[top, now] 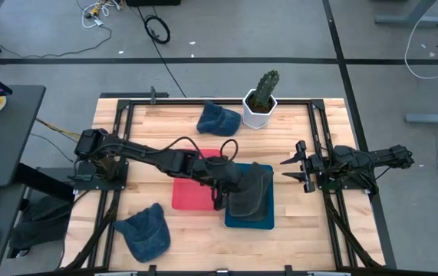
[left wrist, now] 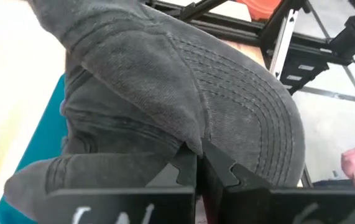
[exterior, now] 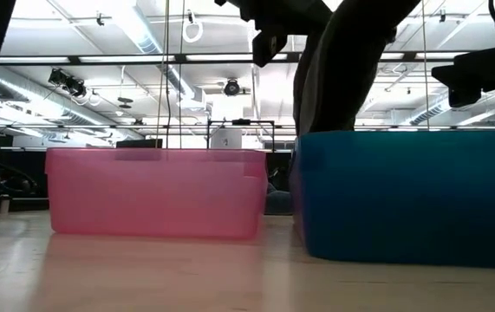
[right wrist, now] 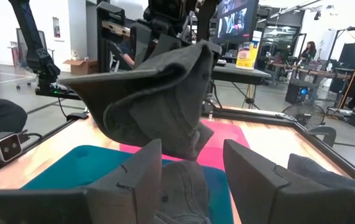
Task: Pick & Place hat
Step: Put the black cap into the blue bin
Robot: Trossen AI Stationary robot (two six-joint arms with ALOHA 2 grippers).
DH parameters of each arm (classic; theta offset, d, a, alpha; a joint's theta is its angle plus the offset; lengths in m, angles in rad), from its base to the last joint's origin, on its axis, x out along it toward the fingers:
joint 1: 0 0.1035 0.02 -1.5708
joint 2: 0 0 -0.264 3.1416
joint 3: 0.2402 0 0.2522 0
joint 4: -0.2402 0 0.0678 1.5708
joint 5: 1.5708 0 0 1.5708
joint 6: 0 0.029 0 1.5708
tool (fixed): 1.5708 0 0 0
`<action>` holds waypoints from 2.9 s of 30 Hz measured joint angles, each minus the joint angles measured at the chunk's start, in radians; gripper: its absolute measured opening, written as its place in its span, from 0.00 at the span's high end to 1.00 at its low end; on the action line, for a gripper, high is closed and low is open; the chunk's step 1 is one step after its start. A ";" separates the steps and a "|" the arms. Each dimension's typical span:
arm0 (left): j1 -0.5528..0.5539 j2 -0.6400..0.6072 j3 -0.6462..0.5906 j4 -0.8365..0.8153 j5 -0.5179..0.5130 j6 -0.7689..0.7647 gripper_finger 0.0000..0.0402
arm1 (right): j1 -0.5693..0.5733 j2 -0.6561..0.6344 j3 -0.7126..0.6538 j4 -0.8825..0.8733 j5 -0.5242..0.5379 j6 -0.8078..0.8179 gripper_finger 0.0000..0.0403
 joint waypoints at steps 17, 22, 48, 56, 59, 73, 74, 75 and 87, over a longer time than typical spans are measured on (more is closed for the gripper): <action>-0.006 -0.044 0.000 -0.136 0.002 0.146 0.99 | 0.000 0.000 0.000 0.000 0.000 0.000 0.56; -0.020 -0.064 0.000 -0.203 0.003 0.153 0.99 | 0.000 0.000 0.000 0.000 0.000 0.000 0.56; -0.028 -0.224 0.000 -0.561 -0.187 0.190 0.99 | -0.002 0.002 0.001 0.416 0.014 0.074 0.56; 0.020 -0.232 0.000 -0.640 -0.243 0.226 0.99 | -0.002 0.045 0.001 0.545 0.030 0.106 0.56; 0.045 -0.232 0.000 -0.637 -0.246 0.240 0.99 | -0.002 0.100 0.001 0.574 0.031 0.065 0.56; 0.142 -0.232 0.000 -0.645 -0.282 0.318 0.99 | -0.002 0.576 0.310 0.454 0.091 -0.096 0.56; 0.147 -0.232 0.000 -0.651 -0.288 0.328 0.99 | -0.002 0.613 0.350 0.418 0.101 -0.105 0.56; 0.150 -0.232 0.000 -0.661 -0.300 0.331 0.99 | -0.003 0.650 0.395 0.377 0.113 -0.107 0.56; 0.156 -0.232 0.000 -0.753 -0.407 0.317 0.99 | -0.003 1.018 0.816 0.000 0.175 -0.151 0.56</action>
